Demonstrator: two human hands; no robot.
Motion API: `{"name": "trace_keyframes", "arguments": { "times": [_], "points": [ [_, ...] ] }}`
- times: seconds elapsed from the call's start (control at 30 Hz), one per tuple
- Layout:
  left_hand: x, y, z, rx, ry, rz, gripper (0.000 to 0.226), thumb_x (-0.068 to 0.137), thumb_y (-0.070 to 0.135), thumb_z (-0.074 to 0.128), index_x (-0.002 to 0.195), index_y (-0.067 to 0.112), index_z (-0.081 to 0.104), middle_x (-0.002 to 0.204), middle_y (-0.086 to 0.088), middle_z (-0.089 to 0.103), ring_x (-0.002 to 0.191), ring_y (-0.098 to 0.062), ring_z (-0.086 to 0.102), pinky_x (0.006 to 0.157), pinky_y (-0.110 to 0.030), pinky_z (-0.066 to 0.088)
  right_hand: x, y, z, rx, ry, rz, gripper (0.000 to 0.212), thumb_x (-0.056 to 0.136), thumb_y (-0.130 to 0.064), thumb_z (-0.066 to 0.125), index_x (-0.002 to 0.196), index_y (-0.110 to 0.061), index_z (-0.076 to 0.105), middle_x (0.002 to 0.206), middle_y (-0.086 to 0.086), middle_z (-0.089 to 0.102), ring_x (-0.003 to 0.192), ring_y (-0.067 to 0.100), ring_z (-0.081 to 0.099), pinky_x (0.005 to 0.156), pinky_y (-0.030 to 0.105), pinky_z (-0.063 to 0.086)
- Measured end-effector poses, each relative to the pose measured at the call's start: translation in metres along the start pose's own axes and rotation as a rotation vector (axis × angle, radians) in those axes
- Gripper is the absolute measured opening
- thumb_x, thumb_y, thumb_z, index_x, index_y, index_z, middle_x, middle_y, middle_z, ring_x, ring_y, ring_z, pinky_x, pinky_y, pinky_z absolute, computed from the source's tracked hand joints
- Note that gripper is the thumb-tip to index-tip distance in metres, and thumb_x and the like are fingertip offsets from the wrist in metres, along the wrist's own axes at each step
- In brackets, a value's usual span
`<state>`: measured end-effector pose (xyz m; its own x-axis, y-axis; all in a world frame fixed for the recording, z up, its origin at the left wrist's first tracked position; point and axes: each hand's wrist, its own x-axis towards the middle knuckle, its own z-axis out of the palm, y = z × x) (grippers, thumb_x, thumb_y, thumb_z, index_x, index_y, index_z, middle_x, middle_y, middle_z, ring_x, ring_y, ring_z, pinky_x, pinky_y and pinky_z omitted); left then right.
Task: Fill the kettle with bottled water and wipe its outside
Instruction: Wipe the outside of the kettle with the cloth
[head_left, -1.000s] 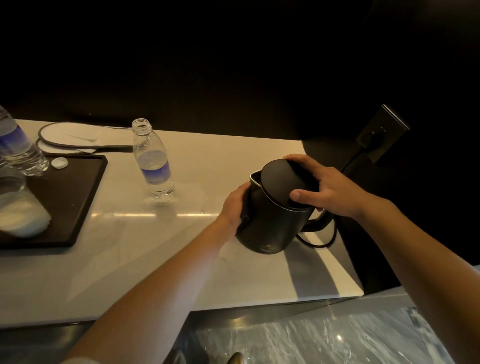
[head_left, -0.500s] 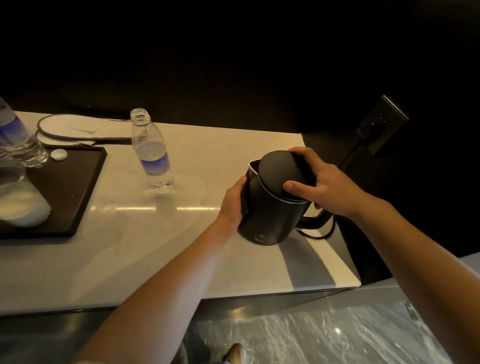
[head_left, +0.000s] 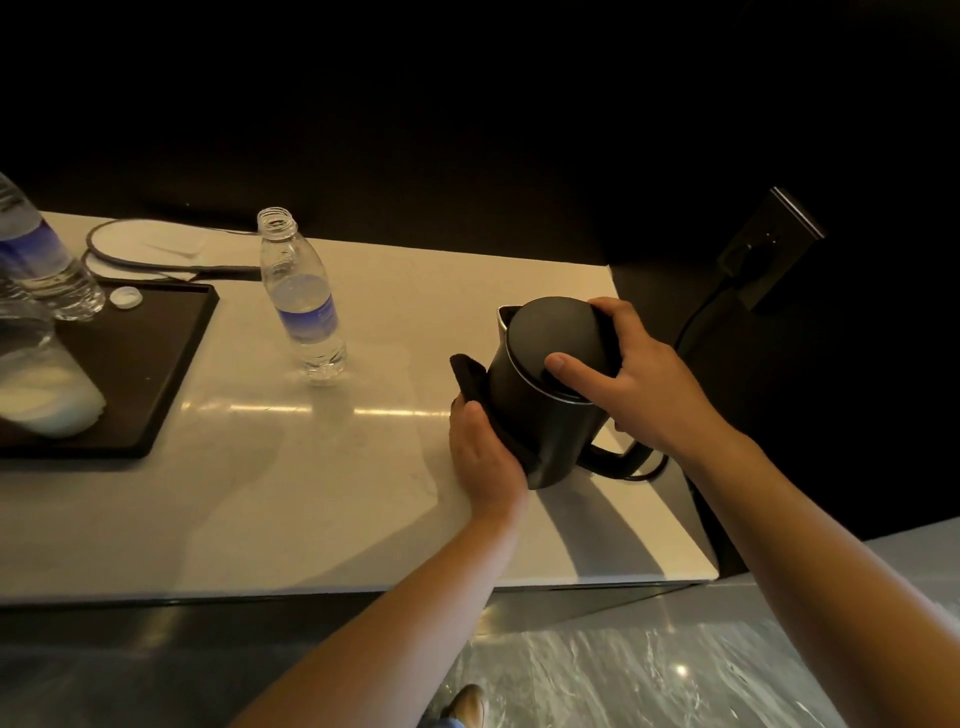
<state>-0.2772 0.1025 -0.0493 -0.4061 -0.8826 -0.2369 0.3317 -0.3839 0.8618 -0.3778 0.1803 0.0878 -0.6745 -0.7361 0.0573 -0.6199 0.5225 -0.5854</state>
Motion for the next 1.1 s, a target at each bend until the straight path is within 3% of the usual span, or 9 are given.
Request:
{"name": "trace_keyframes", "arguments": {
  "times": [0.1,0.23,0.5,0.57,0.67,0.8,0.9,1.03,1.1],
  "points": [
    [-0.010,-0.004,0.006,0.024,0.064,0.077,0.045,0.095,0.056,0.035,0.127,0.038,0.061,0.122,-0.005,0.070,0.111,-0.019,0.068,0.093,-0.038,0.058,-0.003,-0.001,0.003,-0.026,0.025,0.021,0.093,0.070,-0.093,0.051,0.145,-0.044,0.030,0.120,-0.009,0.057,0.083,0.021,0.068,0.070,0.039,0.061],
    [-0.024,-0.005,0.016,0.054,0.168,0.151,0.056,0.098,0.052,0.030,0.141,0.025,0.053,0.135,-0.009,0.062,0.121,-0.019,0.063,0.104,-0.042,0.054,-0.006,-0.006,0.006,-0.026,0.059,0.052,0.093,0.072,-0.090,0.052,0.146,-0.039,0.030,0.120,-0.007,0.056,0.097,0.023,0.065,0.078,0.044,0.060],
    [-0.041,-0.002,0.026,0.008,0.251,0.108,0.036,0.110,0.036,0.027,0.136,0.028,0.049,0.131,-0.011,0.062,0.113,-0.016,0.065,0.091,-0.024,0.055,-0.016,-0.018,0.019,-0.021,0.135,0.134,0.098,0.073,-0.090,0.045,0.149,-0.030,0.028,0.131,0.004,0.059,0.105,0.029,0.063,0.080,0.047,0.059],
    [-0.043,0.000,0.027,-0.021,0.271,0.058,0.028,0.112,0.033,0.028,0.126,0.036,0.052,0.123,-0.005,0.065,0.104,-0.006,0.068,0.079,-0.016,0.057,-0.016,-0.018,0.019,-0.013,0.133,0.139,0.098,0.073,-0.090,0.045,0.149,-0.031,0.027,0.131,0.005,0.059,0.105,0.029,0.063,0.080,0.046,0.059],
    [-0.046,0.010,0.021,-0.081,0.276,-0.065,0.026,0.111,0.032,0.034,0.114,0.040,0.059,0.113,0.000,0.071,0.093,-0.003,0.074,0.072,-0.017,0.059,-0.015,-0.017,0.017,0.008,0.122,0.127,0.098,0.073,-0.090,0.046,0.148,-0.031,0.028,0.130,0.003,0.059,0.104,0.028,0.063,0.080,0.047,0.059],
    [-0.046,0.036,-0.003,-0.134,0.280,-0.349,0.028,0.103,0.037,0.046,0.112,0.028,0.071,0.097,-0.009,0.080,0.097,-0.032,0.073,0.073,-0.044,0.060,-0.015,-0.013,0.012,0.069,0.098,0.124,0.097,0.071,-0.092,0.049,0.147,-0.035,0.030,0.125,-0.003,0.057,0.103,0.025,0.061,0.079,0.046,0.059],
    [-0.038,0.059,-0.025,-0.208,0.234,-0.516,0.022,0.094,0.032,0.058,0.102,0.019,0.074,0.079,-0.010,0.081,0.091,-0.037,0.070,0.055,-0.042,0.059,-0.016,-0.009,0.008,0.095,0.089,0.139,0.098,0.069,-0.092,0.050,0.147,-0.036,0.030,0.126,-0.003,0.055,0.102,0.026,0.061,0.078,0.049,0.061],
    [-0.023,0.090,-0.067,-0.316,0.203,-0.517,0.039,0.102,0.035,0.048,0.123,0.012,0.072,0.119,-0.021,0.076,0.103,-0.036,0.069,0.082,-0.046,0.056,-0.017,-0.012,0.009,0.097,0.071,0.131,0.103,0.066,-0.094,0.048,0.148,-0.035,0.029,0.131,0.001,0.056,0.101,0.032,0.064,0.076,0.051,0.062],
    [-0.012,0.102,-0.094,-0.296,0.190,-0.426,0.044,0.105,0.040,0.043,0.132,0.015,0.067,0.123,-0.019,0.075,0.109,-0.035,0.070,0.085,-0.045,0.056,-0.017,-0.013,0.008,0.099,0.073,0.129,0.105,0.064,-0.096,0.047,0.148,-0.035,0.029,0.124,-0.002,0.054,0.094,0.032,0.066,0.074,0.048,0.062]
  ]
}}
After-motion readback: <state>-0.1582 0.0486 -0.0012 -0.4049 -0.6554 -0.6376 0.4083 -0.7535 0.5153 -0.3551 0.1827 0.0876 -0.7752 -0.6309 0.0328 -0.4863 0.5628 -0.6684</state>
